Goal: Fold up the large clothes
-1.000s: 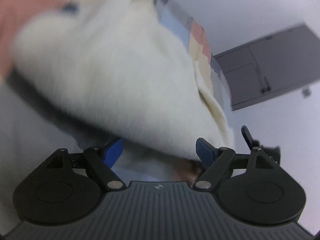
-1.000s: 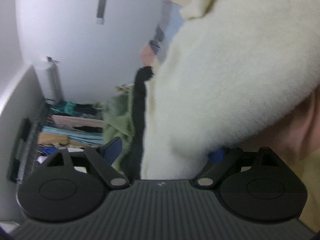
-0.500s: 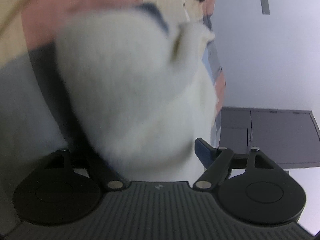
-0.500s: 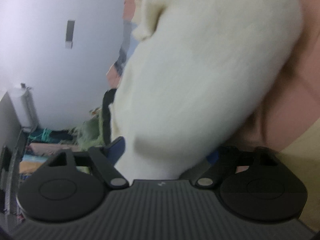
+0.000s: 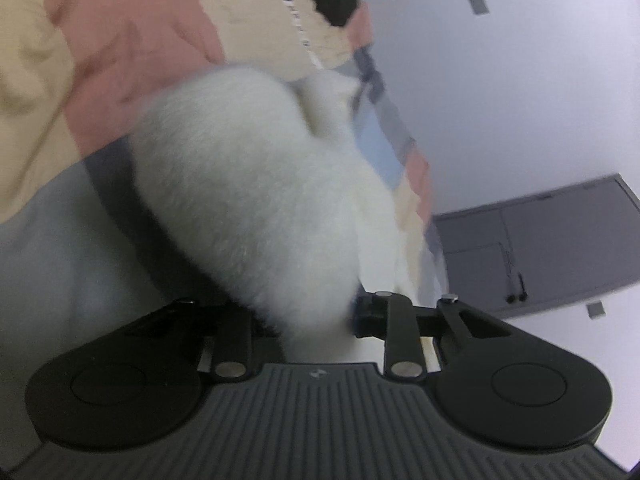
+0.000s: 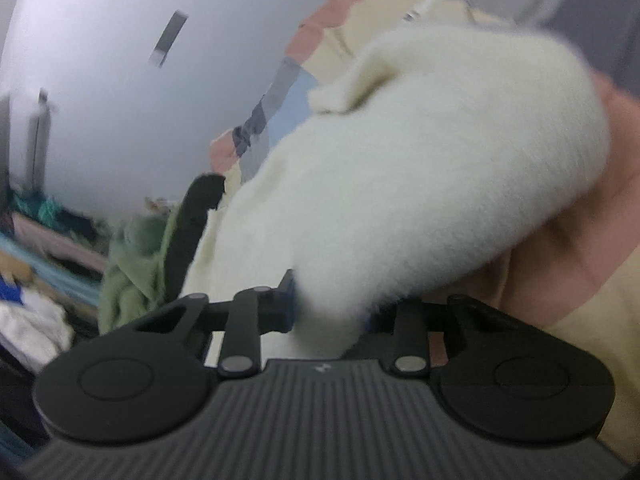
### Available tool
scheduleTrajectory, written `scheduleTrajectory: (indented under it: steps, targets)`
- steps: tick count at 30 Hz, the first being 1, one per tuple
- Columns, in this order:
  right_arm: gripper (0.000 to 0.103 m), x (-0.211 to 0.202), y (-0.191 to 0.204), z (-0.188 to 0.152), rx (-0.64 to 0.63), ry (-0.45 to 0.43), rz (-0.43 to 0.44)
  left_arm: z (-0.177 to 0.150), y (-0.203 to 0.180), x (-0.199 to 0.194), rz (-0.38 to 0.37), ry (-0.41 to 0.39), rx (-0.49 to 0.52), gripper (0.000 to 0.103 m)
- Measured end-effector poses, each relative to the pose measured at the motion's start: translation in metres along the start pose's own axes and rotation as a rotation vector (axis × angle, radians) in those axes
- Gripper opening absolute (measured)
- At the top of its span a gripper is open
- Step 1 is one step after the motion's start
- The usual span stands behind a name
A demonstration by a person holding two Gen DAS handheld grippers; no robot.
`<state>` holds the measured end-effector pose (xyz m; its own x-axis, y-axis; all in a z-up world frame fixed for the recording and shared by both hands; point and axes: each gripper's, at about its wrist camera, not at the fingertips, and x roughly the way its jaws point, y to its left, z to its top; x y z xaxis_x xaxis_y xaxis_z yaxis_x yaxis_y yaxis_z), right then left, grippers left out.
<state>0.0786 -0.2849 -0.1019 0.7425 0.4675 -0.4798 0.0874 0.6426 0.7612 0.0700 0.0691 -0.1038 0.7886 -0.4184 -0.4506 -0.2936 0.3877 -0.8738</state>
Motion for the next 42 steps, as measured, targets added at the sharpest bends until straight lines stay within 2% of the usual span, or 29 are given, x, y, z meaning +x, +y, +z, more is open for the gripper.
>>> scheduleTrajectory:
  steps: [6, 11, 14, 16, 17, 18, 20, 21, 26, 33, 38, 42]
  targets:
    - [0.033, -0.045, 0.016, -0.001, -0.065, -0.029, 0.009, -0.020, -0.010, -0.044, -0.040, 0.026, 0.052, 0.032]
    - [0.033, -0.085, 0.034, -0.015, -0.140, -0.036, 0.030, -0.041, -0.002, -0.093, -0.058, 0.035, 0.112, 0.032]
    - [0.033, -0.097, 0.040, -0.021, -0.197, -0.024, 0.024, -0.047, 0.010, -0.104, -0.048, 0.055, 0.092, 0.033]
    - [0.033, -0.098, 0.038, -0.025, -0.204, -0.010, 0.015, -0.044, 0.015, -0.098, -0.036, 0.081, 0.071, 0.035]
    - [0.033, -0.096, 0.036, -0.025, -0.206, -0.003, 0.005, -0.042, 0.018, -0.095, -0.030, 0.101, 0.059, 0.040]
    - [0.033, -0.094, 0.034, -0.025, -0.199, 0.005, -0.005, -0.041, 0.019, -0.091, -0.030, 0.121, 0.055, 0.052]
    - [0.033, -0.090, 0.030, -0.023, -0.183, 0.017, -0.017, -0.039, 0.017, -0.081, -0.036, 0.158, 0.068, 0.068]
    - [0.034, -0.090, 0.030, -0.024, -0.179, 0.021, -0.018, -0.039, 0.016, -0.078, -0.037, 0.169, 0.076, 0.070]
    - [0.038, -0.089, 0.040, -0.019, -0.217, 0.041, -0.028, -0.034, -0.005, -0.075, -0.044, 0.151, 0.153, 0.071]
    - [0.049, -0.074, 0.060, 0.010, -0.225, 0.054, 0.010, -0.001, -0.048, -0.055, -0.062, 0.116, 0.284, 0.071]
    - [0.054, -0.040, 0.078, 0.035, -0.257, 0.049, 0.044, 0.034, -0.072, -0.015, -0.012, 0.087, 0.393, 0.072]
    - [0.055, -0.005, 0.078, 0.050, -0.275, 0.067, 0.043, 0.057, -0.069, 0.028, 0.007, 0.102, 0.465, 0.073]
